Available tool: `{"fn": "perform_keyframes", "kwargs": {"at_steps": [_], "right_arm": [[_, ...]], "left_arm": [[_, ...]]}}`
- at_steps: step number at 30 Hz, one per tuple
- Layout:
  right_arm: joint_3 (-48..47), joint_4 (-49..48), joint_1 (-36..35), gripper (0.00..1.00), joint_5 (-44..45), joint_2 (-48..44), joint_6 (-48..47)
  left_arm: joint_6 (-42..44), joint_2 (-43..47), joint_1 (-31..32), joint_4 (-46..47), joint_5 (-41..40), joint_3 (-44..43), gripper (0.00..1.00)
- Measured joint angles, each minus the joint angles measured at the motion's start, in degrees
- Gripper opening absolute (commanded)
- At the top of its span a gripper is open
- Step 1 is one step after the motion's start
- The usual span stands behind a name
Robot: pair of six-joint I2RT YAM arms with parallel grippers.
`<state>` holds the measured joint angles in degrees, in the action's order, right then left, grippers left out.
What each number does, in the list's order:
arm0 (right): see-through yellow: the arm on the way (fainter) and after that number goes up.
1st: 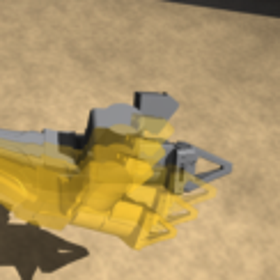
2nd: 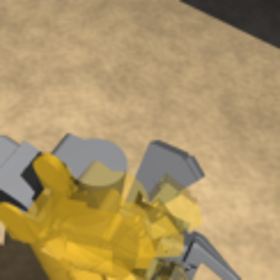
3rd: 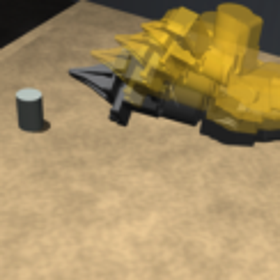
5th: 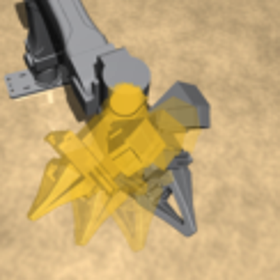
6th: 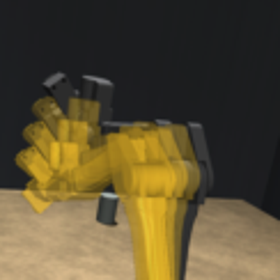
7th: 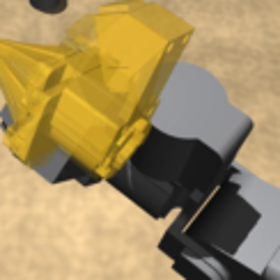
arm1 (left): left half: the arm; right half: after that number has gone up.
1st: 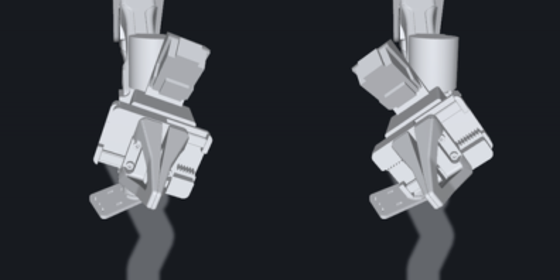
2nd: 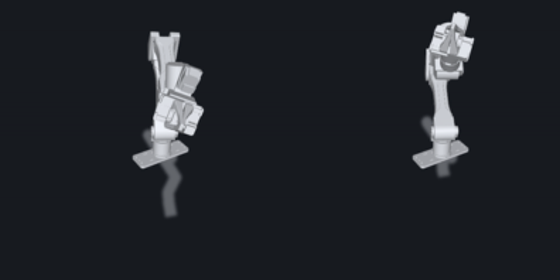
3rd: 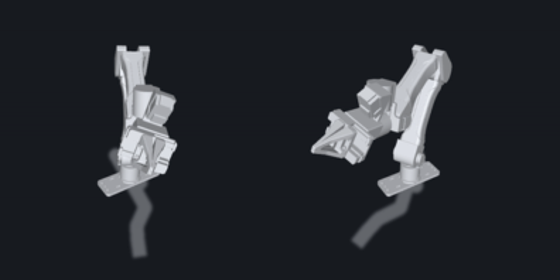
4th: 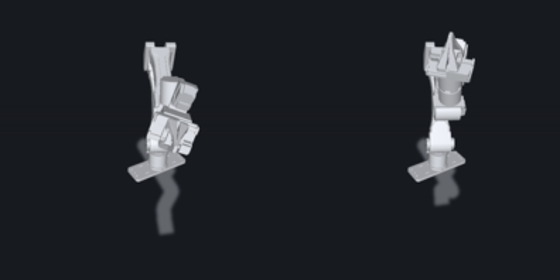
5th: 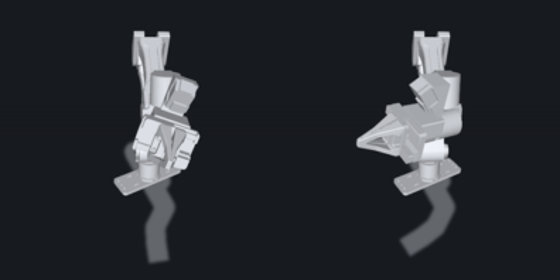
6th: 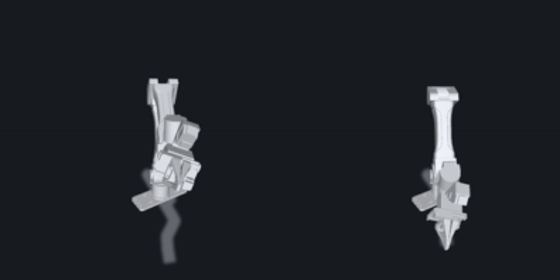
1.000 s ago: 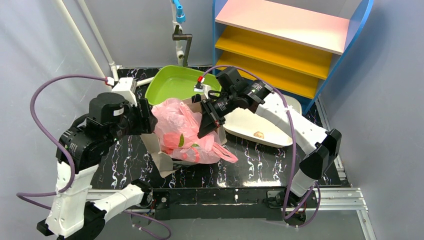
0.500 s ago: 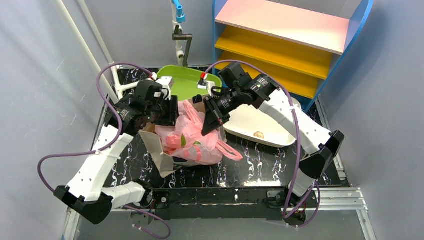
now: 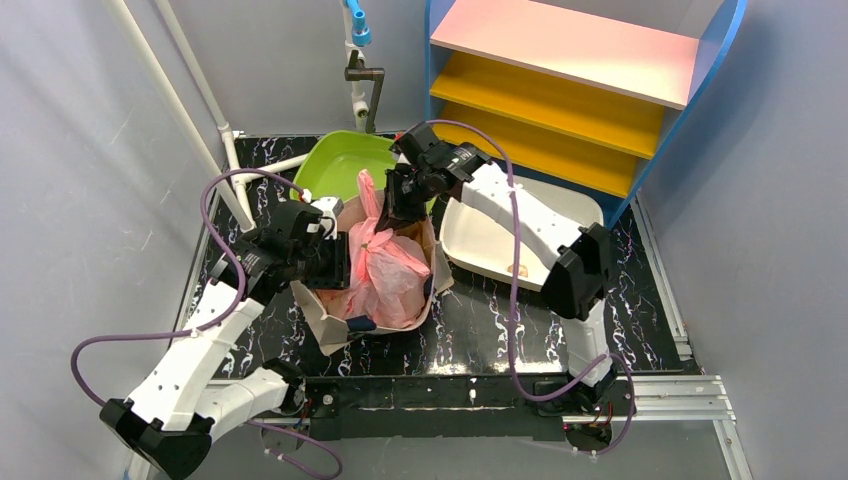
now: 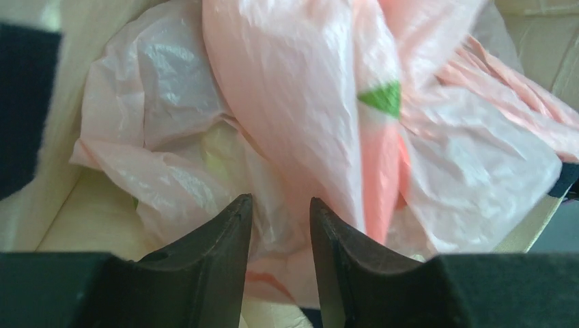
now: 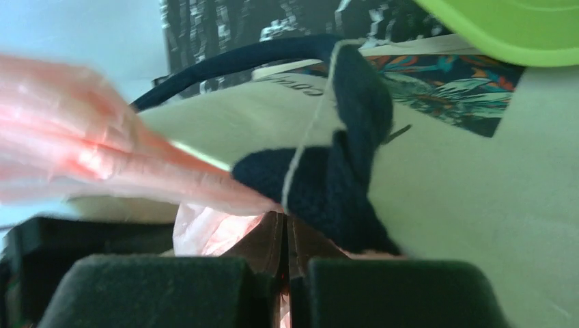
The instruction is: Place the food into the grocery bag and tie it
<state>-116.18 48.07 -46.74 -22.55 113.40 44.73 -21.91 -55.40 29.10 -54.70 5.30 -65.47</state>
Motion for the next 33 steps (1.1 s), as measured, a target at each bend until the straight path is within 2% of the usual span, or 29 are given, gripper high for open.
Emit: {"fn": "perform_keyframes", "kwargs": {"at_steps": [3, 6, 12, 16, 20, 21, 24, 28, 31, 33], "right_arm": [[-2.49, 3.17, -0.39, 0.01, 4.5, 3.72, -0.39], [-0.96, 5.6, -0.81, 0.01, 10.43, 3.96, -1.73], [9.64, 4.59, -2.54, 0.01, 23.39, -0.37, -6.38], [11.19, 4.09, -3.89, 0.01, 28.09, -1.64, -10.34], [9.81, 4.9, -5.2, 0.01, 30.75, -1.7, -14.69], [8.94, 5.29, -5.49, 0.04, 31.21, -1.7, -15.39], [3.32, 7.82, -6.36, 0.24, 31.91, -1.42, -17.35], [-4.48, 11.21, -6.73, 0.42, 32.57, -1.29, -18.84], [-9.01, 12.66, -6.54, 0.53, 33.18, -1.38, -19.23], [-10.12, 12.92, -6.4, 0.55, 33.14, -1.73, -19.19]], "left_arm": [[0.02, -0.5, 0.0, -0.83, -0.42, 0.0, 0.37], [0.02, -1.62, 0.0, -1.66, -0.94, 0.0, 0.38], [0.2, -2.62, 0.0, -3.04, -1.64, -0.7, 0.41], [0.87, -5.03, 0.07, -5.97, -2.34, -5.31, 0.51], [1.97, -8.44, 0.07, -9.94, -4.13, -14.47, 0.56], [2.43, -9.4, 0.07, -10.97, -4.7, -17.51, 0.57], [3.28, -11.39, 0.07, -12.94, -5.84, -24.33, 0.59], [3.85, -12.24, 0.07, -14.78, -6.91, -29.66, 0.61], [4.15, -12.35, 0.07, -15.17, -7.78, -30.42, 0.63], [4.35, -12.57, 0.07, -15.39, -8.39, -30.42, 0.67]]}}
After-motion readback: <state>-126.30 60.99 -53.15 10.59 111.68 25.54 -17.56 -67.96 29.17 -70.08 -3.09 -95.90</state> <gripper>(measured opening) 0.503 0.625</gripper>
